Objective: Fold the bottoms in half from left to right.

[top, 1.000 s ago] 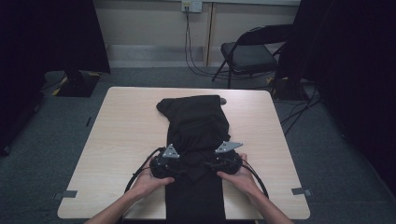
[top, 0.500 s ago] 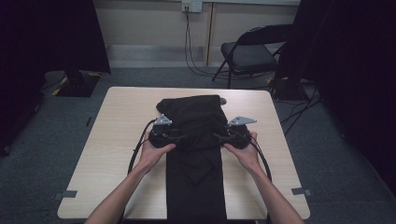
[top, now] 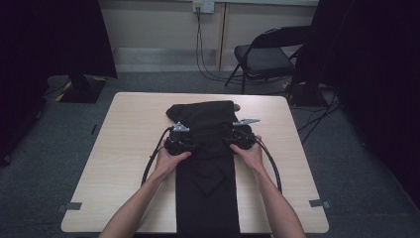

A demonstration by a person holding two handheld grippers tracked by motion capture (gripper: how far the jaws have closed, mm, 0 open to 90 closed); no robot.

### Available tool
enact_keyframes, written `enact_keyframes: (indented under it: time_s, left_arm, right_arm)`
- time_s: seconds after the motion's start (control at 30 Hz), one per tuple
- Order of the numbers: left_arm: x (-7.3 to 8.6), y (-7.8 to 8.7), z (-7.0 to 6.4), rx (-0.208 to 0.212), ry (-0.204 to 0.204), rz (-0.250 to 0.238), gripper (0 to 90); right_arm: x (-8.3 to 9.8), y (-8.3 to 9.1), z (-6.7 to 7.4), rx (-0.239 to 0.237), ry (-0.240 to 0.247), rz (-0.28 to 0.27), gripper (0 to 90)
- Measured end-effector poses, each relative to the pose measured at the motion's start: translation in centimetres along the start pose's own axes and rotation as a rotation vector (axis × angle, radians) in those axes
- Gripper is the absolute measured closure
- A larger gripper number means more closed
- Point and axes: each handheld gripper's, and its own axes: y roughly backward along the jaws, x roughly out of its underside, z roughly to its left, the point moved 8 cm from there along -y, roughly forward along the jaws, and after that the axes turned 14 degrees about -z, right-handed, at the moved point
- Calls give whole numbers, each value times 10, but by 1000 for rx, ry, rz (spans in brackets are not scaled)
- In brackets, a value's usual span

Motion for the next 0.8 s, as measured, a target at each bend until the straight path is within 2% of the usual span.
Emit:
enact_keyframes:
  time_s: [0.07,0.13,0.2,0.3,0.33,0.37,0.4,0.43,0.5,0.6,0.7,0.8]
  left_arm:
    - [-6,3,1,-6,0,-17,623]
    - [-18,10,1,3,1,-54,656]
    - [-32,16,0,3,6,-90,663]
    - [-61,28,-2,9,-11,-146,665]
    - [-71,34,-4,12,-18,-165,666]
    - [-83,39,-5,16,-24,-189,666]
    - [-100,49,-8,22,-39,-218,667]
    - [-112,57,-10,24,-38,-256,668]
    - [-130,68,-14,25,-44,-293,673]
    - [-152,86,-20,32,-66,-338,674]
    - [-174,109,-31,52,-81,-406,674]
    - [-187,127,-45,72,-90,-444,674]
  right_arm:
    - [-7,3,5,-8,-2,-34,684]
    - [-20,10,7,-19,-22,-77,722]
    - [-34,18,10,-26,-12,-107,731]
    - [-61,31,14,-28,0,-158,738]
    - [-77,38,15,-33,-1,-191,744]
    - [-77,38,15,-33,-1,-191,744]
    - [-86,43,17,-39,1,-208,745]
    - [-100,52,19,-48,-3,-243,746]
    - [-117,62,24,-72,-17,-280,748]
    - [-143,78,31,-89,1,-329,752]
    - [-170,100,43,-114,27,-385,755]
    - [-186,119,55,-132,45,-436,756]
